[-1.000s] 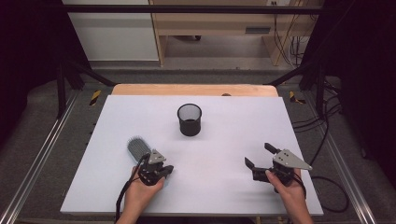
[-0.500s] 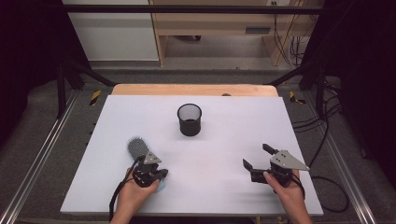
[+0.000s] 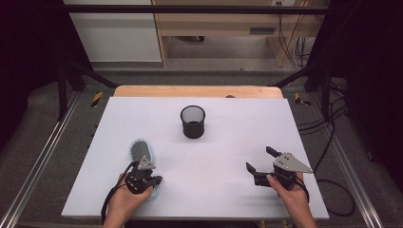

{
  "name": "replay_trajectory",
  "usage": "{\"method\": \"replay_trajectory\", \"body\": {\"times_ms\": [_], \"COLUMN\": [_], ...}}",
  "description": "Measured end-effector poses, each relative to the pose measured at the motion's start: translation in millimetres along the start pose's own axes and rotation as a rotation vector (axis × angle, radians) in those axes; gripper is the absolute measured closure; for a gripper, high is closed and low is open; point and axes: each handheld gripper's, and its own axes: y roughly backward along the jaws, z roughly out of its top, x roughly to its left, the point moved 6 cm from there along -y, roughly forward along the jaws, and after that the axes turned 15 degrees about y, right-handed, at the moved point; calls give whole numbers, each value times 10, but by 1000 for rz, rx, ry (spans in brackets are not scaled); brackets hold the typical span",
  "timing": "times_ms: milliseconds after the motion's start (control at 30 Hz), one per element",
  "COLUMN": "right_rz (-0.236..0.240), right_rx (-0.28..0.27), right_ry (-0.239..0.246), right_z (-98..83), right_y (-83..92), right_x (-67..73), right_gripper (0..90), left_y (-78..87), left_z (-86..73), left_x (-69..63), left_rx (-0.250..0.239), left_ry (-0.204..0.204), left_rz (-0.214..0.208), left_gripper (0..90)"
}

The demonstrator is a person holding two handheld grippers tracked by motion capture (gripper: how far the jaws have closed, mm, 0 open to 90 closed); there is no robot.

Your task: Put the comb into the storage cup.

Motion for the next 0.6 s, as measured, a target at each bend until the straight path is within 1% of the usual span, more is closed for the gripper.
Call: {"method": "replay_trajectory", "body": {"times_ms": [100, 233, 367, 600], "right_rz": [1, 0, 3, 1], "right_rx": [0, 2, 5, 6], "right_ry": [1, 0, 2, 0], "right_z": [0, -3, -6, -8], "right_y": [1, -3, -13, -7], "right_x": [2, 1, 8, 8], "right_gripper": [67, 67, 67, 67], "left_y": [66, 171, 255, 376], "left_z": [-42, -94, -132, -156], "left_x": [102, 270, 408, 629], "left_rx": [21, 53, 82, 111], "left_ry": [9, 7, 1, -6], "left_rz": [1, 39, 74, 126], "left_gripper": [899, 899, 899, 899]}}
